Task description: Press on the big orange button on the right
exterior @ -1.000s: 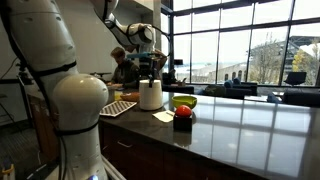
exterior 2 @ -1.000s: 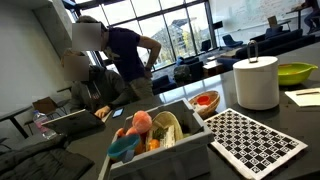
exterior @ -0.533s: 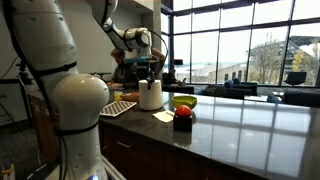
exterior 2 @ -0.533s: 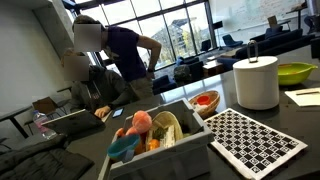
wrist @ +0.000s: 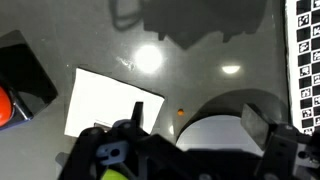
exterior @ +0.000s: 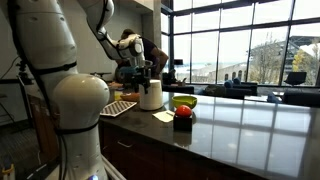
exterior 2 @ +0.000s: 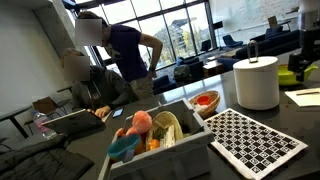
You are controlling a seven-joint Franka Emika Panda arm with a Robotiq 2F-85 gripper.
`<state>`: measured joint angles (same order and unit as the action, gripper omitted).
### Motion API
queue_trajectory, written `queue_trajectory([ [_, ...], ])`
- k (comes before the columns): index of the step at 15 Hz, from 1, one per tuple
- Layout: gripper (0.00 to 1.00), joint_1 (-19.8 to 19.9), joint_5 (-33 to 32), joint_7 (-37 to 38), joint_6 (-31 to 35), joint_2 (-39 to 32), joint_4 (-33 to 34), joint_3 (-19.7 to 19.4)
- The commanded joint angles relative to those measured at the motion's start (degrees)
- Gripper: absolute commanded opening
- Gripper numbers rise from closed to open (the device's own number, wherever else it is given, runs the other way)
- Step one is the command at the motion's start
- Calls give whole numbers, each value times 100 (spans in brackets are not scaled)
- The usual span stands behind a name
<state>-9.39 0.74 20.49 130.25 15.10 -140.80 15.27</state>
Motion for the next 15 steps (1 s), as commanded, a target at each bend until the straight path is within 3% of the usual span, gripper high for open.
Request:
queue_trajectory([
  [1,100,106,-189,1024,487,182,-413,148],
  [8,100,545,-1175,2793,664,381,-709,207],
  [15,100,963,-1190,3530,472,470,-779,-159],
])
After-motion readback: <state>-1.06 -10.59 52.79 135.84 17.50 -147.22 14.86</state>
